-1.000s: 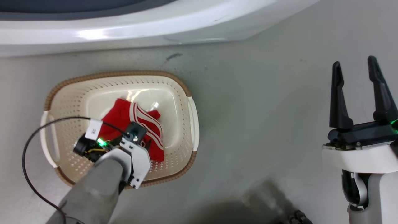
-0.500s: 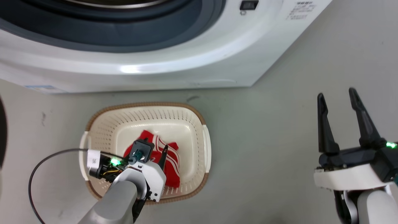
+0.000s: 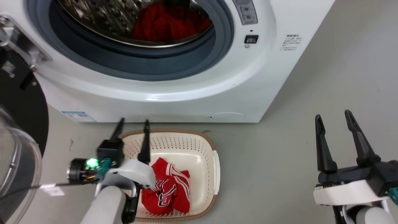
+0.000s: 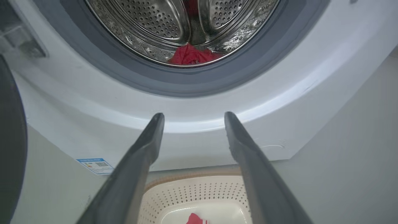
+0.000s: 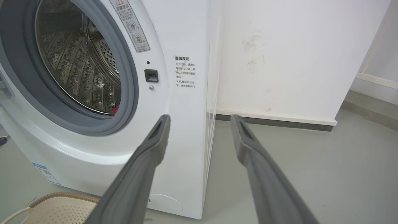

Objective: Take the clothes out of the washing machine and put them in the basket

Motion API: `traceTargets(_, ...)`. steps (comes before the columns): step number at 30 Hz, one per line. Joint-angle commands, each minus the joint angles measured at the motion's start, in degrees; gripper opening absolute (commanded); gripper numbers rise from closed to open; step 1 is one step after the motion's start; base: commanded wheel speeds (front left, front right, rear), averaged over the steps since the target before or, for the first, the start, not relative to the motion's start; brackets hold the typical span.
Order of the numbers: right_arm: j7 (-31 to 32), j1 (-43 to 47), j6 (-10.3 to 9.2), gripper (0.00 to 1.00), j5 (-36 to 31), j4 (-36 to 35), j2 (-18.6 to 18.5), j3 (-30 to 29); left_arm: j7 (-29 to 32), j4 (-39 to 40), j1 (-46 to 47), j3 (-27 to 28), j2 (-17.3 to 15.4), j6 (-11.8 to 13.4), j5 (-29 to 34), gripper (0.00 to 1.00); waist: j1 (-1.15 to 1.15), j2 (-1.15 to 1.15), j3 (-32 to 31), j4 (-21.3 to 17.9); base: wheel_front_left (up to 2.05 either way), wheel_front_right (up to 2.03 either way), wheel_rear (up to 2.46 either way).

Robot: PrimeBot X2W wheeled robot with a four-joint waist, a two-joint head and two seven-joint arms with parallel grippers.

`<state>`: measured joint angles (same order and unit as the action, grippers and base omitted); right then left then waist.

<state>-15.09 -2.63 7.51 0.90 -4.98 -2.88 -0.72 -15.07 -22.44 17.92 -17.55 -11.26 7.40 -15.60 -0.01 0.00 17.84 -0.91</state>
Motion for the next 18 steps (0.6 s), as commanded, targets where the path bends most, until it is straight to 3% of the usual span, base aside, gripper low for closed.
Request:
traceTargets(1, -0.12, 0.92, -0.04, 1.0, 0.03, 0.24, 0.02, -0.01, -0.14, 1.9, -1.42, 1.59, 0.66, 0.3, 1.05, 1.0, 0.01, 0.0, -1.28, 0.5, 0.0, 0.0, 0.0)
traceTargets(9, -0.12, 2.82, -0.04, 1.0, 0.08, 0.56, 0.01, -0.54, -0.15, 15.47, -7.49, 11.72, 5.4, -0.85, 7.54, 1.0, 0.01, 0.0, -3.92, 1.03, 0.0, 0.0, 0.0)
traceTargets(14, -0.12, 2.74, -0.04, 1.0, 0.5, 0.41, 0.02, -0.8, -0.15, 17.83, -6.1, 14.52, 6.81, -2.57, 9.6, 1.0, 0.01, 0.0, -4.06, 1.05, 0.0, 0.0, 0.0)
traceTargets(18, -0.12, 1.19, -0.04, 1.0, 0.54, -0.05, 0.01, -0.51, -0.15, 14.66, -1.34, 14.37, 7.44, -4.73, 10.7, 1.0, 0.01, 0.0, -2.42, 0.92, 0.0, 0.0, 0.0)
